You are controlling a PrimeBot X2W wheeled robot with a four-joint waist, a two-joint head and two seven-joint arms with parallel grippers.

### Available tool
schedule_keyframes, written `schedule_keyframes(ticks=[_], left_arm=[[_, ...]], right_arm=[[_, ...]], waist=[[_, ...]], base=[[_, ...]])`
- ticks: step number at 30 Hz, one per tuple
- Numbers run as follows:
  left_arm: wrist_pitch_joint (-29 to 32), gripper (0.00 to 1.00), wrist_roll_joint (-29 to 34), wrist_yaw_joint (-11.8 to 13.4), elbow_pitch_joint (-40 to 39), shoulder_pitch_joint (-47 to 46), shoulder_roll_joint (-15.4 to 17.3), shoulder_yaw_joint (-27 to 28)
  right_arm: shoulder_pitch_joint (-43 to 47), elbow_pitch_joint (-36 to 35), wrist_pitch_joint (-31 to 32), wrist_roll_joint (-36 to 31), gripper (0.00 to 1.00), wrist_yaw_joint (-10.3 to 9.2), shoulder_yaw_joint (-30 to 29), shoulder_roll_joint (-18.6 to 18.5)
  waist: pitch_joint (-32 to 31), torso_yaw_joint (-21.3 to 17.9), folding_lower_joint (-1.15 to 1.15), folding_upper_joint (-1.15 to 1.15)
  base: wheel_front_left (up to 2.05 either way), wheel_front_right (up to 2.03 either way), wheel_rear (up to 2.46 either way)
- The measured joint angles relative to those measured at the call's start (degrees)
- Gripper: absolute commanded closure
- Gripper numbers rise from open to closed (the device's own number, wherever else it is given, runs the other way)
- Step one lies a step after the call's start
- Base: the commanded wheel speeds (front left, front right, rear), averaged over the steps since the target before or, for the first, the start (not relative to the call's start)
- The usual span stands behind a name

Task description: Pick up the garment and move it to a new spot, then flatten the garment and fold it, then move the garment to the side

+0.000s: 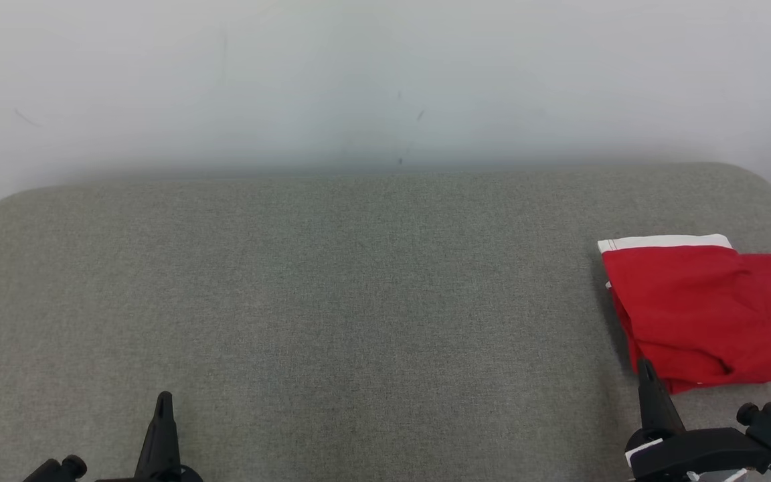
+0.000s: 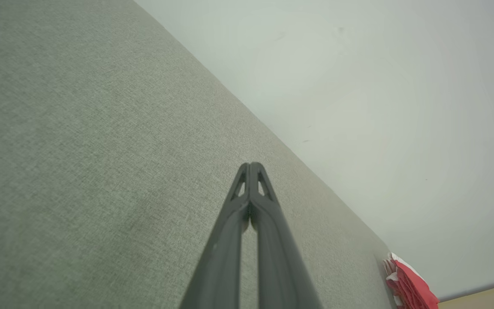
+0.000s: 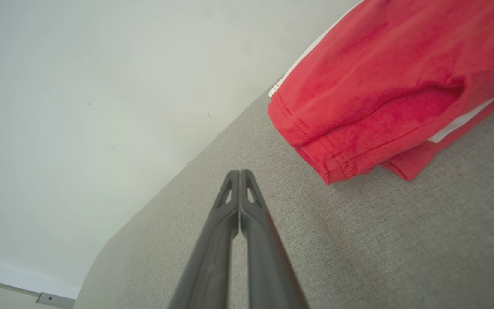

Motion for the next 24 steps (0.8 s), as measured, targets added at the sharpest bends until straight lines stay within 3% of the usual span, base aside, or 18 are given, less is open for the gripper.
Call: schedule_keyframes(ticks=[24], left_arm=[[4.3, 1.0, -15.8, -0.4, 2.0, -3.1, 0.0, 1.3]], right_arm=[[-1.6, 0.1, 3.3, 17.1, 1.0, 0.0, -1.7, 0.0]], waist=[[-0.1, 0.1, 0.0, 0.0]], base=[[0.0, 0.0, 0.0]])
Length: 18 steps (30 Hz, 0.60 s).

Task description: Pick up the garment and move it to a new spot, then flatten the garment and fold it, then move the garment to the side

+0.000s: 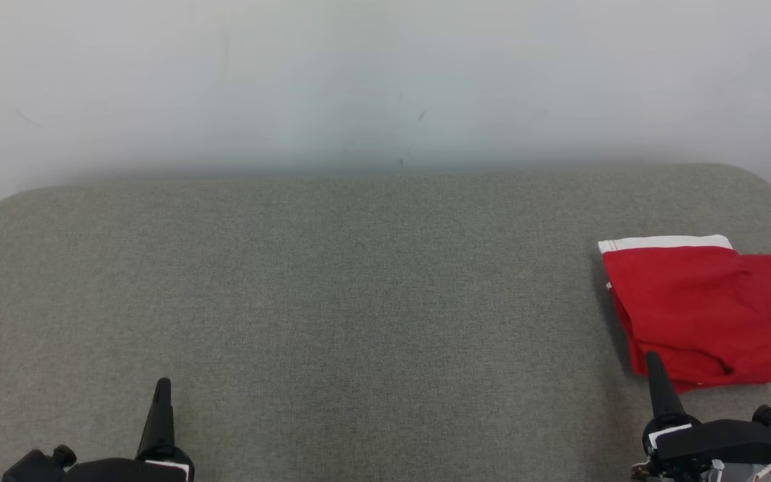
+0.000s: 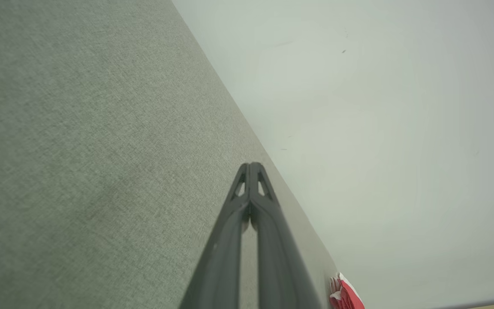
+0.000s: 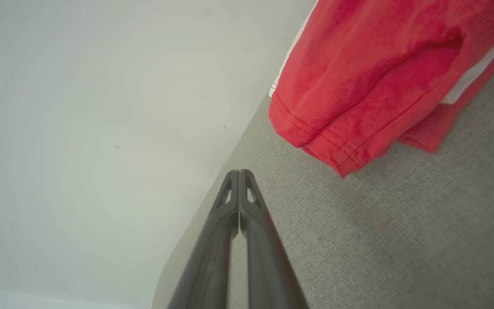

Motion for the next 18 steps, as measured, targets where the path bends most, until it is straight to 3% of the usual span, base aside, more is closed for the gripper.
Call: schedule_keyframes(ticks=[18], left_arm=[[2.7, 1.0, -9.4, -0.1, 1.2, -1.7, 0.0, 0.9]], right_arm=[[-1.1, 0.1, 2.0, 10.1, 1.0, -0.01, -1.0, 0.0]], waist=[[-0.1, 0.1, 0.0, 0.0]], base=[[0.0, 0.0, 0.0]])
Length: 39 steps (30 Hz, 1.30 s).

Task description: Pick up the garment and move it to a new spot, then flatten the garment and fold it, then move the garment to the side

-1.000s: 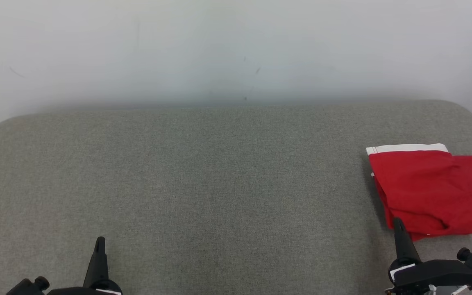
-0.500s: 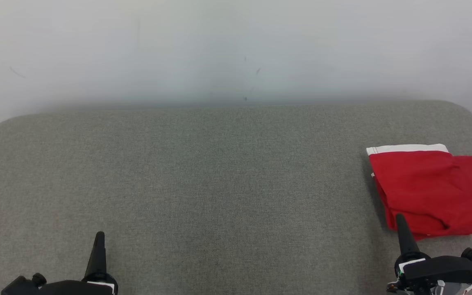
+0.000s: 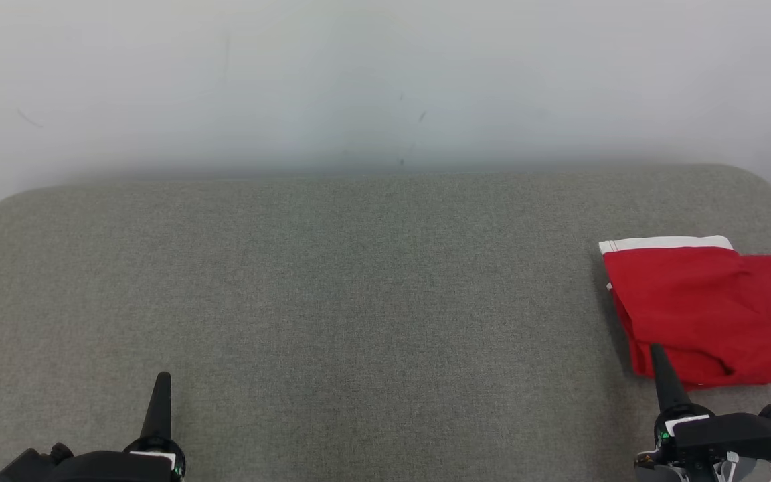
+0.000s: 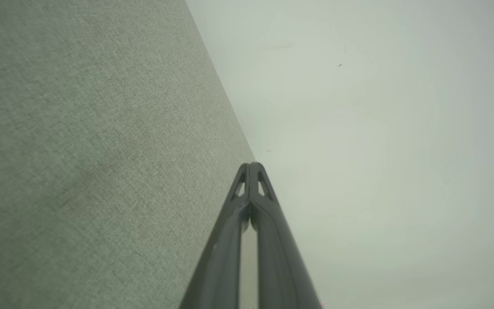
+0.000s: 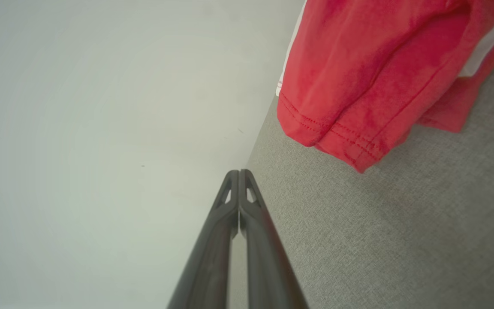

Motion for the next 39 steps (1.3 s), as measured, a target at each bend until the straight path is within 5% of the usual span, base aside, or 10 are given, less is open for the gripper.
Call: schedule_keyframes(ticks=[39], left_arm=[[4.2, 1.0, -15.4, -0.5, 2.0, -3.2, 0.0, 1.3]], right_arm=[[-2.1, 0.2, 3.3, 16.7, 1.0, 0.0, -1.7, 0.0]], waist=[[-0.1, 0.1, 0.0, 0.0]], base=[[0.0, 0.0, 0.0]])
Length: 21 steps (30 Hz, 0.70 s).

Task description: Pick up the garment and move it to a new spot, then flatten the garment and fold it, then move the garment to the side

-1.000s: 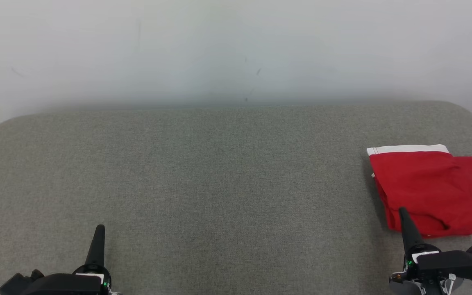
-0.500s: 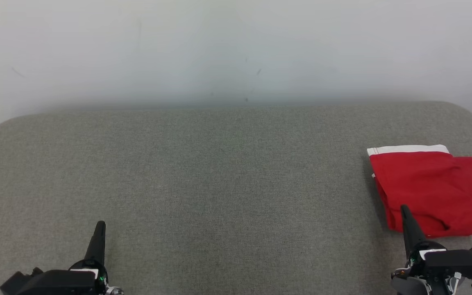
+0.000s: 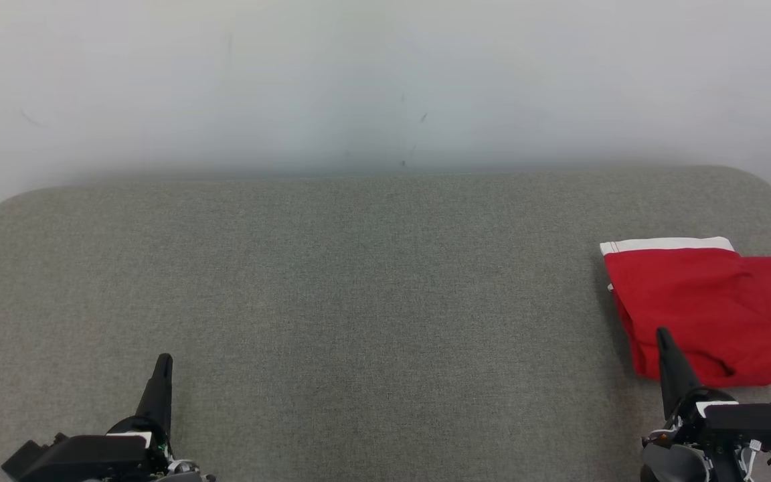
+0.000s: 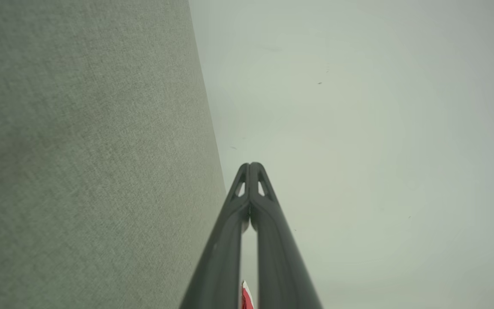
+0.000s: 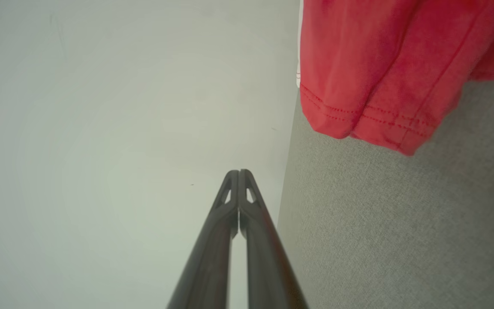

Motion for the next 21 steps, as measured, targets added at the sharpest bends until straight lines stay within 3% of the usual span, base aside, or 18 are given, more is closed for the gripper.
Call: schedule_keyframes(ticks=[21], left_arm=[[0.9, 1.0, -3.2, -0.3, 0.4, -0.8, 0.0, 0.3]], right_arm=[[-0.2, 0.0, 0.7, 3.4, 1.0, 0.0, -0.4, 0.0]], waist=[[0.0, 0.0, 0.0, 0.0]], base=[[0.0, 0.0, 0.0]])
